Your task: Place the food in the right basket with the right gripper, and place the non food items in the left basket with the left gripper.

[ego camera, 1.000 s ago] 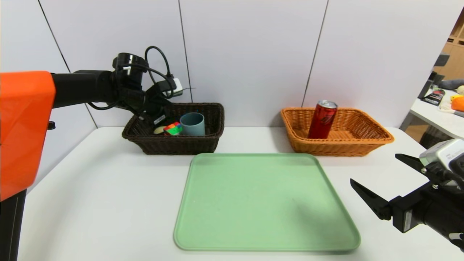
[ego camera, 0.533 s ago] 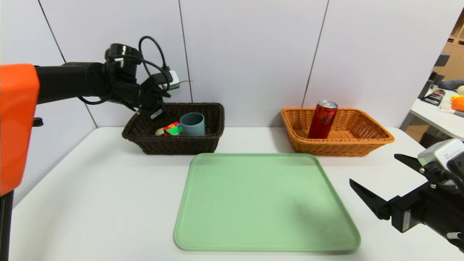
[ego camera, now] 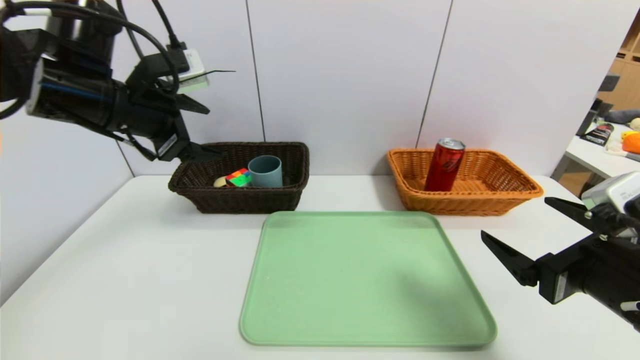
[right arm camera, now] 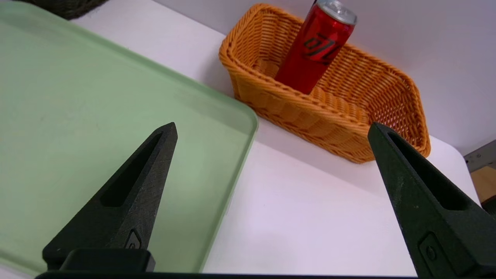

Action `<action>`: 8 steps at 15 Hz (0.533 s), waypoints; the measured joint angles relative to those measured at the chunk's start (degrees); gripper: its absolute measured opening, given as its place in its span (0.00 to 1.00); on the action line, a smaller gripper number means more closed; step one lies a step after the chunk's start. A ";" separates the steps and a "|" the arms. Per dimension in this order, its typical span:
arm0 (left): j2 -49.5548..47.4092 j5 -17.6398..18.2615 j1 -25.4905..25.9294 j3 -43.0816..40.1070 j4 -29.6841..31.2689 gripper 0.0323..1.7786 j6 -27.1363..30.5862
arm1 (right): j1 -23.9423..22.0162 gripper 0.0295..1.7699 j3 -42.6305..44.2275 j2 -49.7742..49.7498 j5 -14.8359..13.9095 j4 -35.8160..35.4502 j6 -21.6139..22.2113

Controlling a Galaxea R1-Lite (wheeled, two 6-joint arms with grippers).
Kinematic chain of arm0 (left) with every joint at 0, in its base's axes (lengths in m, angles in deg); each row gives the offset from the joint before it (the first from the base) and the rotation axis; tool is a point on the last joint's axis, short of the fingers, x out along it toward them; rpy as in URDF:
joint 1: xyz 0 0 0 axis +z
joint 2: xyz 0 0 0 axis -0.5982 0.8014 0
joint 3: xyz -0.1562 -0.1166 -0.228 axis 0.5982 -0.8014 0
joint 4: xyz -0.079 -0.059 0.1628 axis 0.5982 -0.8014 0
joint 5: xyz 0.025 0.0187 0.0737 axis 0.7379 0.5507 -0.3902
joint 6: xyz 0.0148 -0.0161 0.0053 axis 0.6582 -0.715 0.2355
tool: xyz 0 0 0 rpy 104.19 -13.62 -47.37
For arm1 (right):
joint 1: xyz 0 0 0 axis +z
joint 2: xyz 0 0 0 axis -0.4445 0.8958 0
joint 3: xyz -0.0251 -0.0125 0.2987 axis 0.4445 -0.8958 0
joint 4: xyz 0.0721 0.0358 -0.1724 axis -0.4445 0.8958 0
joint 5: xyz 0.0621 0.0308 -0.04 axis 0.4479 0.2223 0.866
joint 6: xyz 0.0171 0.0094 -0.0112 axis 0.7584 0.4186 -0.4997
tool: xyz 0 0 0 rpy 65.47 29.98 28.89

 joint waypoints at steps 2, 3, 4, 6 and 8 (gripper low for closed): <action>-7.72 -0.38 -0.24 -7.66 -0.06 0.90 -2.58 | -0.39 0.96 2.34 0.61 -0.02 0.11 -0.13; -11.22 -0.85 -0.35 -11.13 -0.02 0.90 -4.50 | -0.69 0.96 3.39 0.99 -0.02 0.11 -0.16; -14.53 -1.60 -0.41 -14.56 0.00 0.91 -6.95 | -1.37 0.96 4.25 1.33 -0.05 0.02 -0.16; -20.72 -4.11 -0.41 -21.19 0.57 0.92 -12.00 | -3.17 0.96 5.52 1.90 0.00 -0.15 -0.09; -26.10 -7.47 -0.41 -28.00 2.65 0.93 -17.59 | -6.16 0.96 6.36 2.18 0.76 -0.24 0.04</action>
